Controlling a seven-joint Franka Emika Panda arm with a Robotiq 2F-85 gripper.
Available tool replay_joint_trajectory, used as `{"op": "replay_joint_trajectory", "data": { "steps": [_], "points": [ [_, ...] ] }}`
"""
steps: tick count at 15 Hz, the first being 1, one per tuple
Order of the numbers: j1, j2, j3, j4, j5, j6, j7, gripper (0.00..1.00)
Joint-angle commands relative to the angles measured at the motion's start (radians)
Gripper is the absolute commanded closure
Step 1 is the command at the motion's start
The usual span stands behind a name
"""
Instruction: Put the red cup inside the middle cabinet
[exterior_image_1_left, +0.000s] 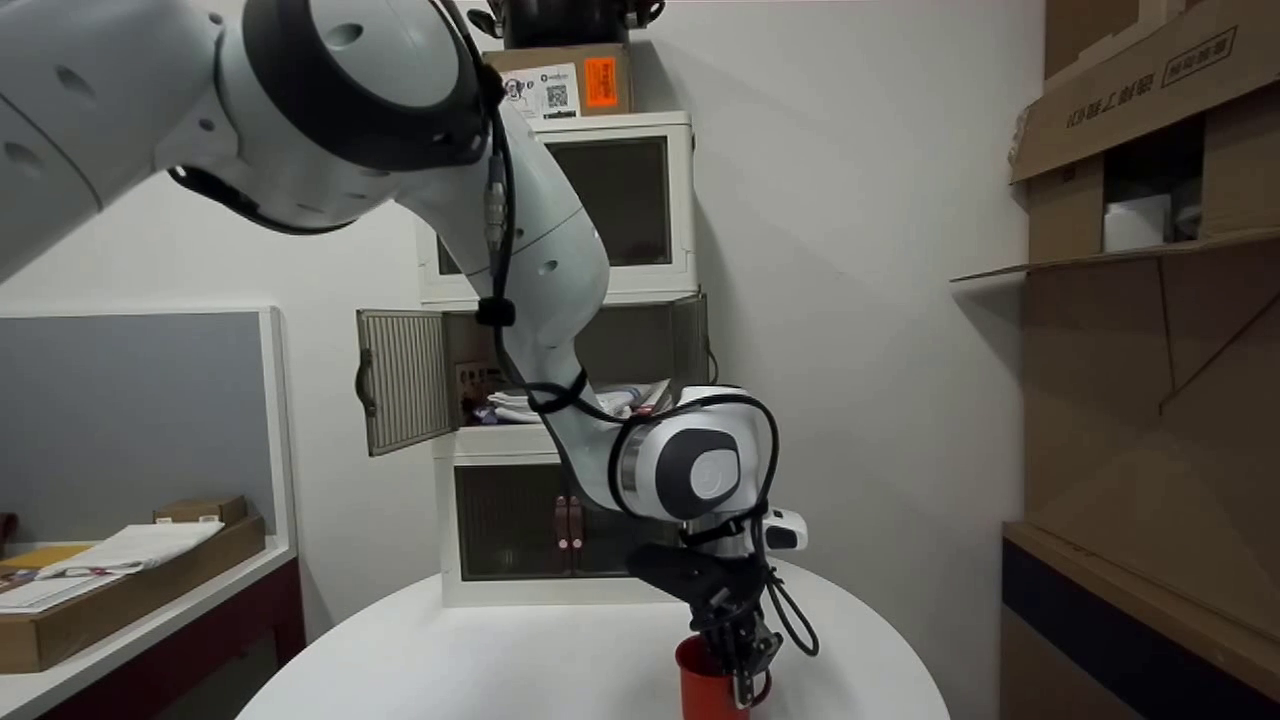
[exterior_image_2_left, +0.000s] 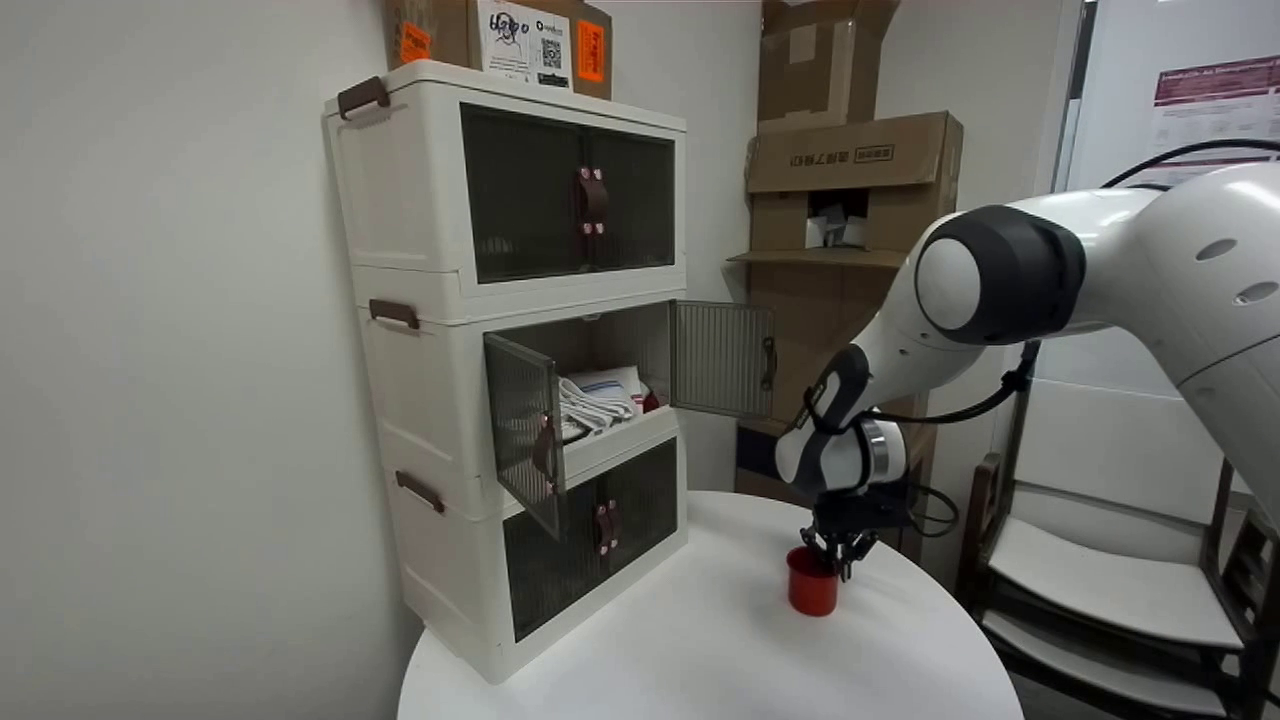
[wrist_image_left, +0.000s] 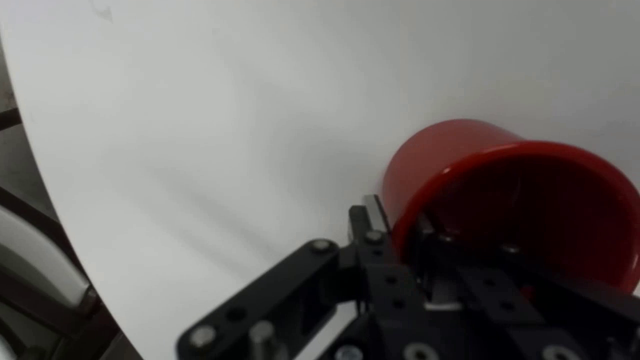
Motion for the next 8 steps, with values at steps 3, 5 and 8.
{"op": "replay_joint_trajectory", "data": {
  "steps": [3, 5, 8],
  "points": [
    [0.024, -0.059, -0.003, -0.047, -0.013, 0.071, -0.05, 0.98],
    [0.03, -0.102, -0.004, -0.083, -0.021, 0.086, -0.073, 0.98],
    [0.014, -0.217, 0.023, -0.179, -0.008, 0.114, -0.144, 0.98]
  ]
}}
